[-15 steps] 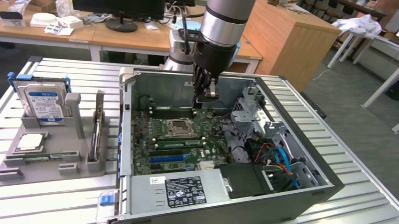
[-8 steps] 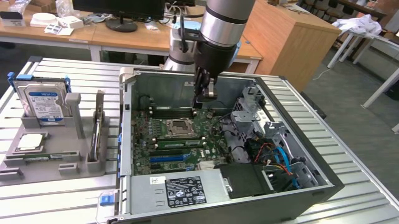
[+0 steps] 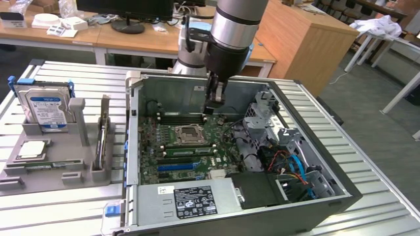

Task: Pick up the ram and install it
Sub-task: 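Press down the ram until it locks into place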

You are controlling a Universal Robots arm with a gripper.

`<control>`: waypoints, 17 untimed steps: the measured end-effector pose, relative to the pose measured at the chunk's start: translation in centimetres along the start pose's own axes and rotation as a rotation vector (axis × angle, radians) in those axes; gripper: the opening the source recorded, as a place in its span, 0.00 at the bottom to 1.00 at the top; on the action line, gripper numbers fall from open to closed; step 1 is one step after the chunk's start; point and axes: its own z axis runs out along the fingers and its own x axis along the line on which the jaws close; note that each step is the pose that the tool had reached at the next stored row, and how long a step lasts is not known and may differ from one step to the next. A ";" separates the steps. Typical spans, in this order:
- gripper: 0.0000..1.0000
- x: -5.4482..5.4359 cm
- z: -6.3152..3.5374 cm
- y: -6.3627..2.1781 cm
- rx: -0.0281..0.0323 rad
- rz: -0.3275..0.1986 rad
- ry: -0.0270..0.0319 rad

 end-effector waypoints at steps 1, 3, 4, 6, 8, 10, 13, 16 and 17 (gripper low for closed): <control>0.11 0.0 0.00 0.00 0.0012 0.017 -0.0001; 0.11 0.0 0.01 0.00 0.0032 0.047 -0.0005; 0.11 0.0 0.01 0.00 0.0043 0.064 -0.0007; 0.11 0.0 0.02 0.00 0.0065 0.096 -0.0010; 0.11 0.0 0.02 0.00 0.0087 0.130 -0.0014; 0.11 0.0 0.03 0.00 0.0112 0.165 -0.0017; 0.11 0.0 0.04 0.00 0.0148 0.219 -0.0023; 0.11 0.0 0.05 0.00 0.0185 0.274 -0.0029; 0.11 0.0 0.06 0.00 0.0198 0.294 -0.0031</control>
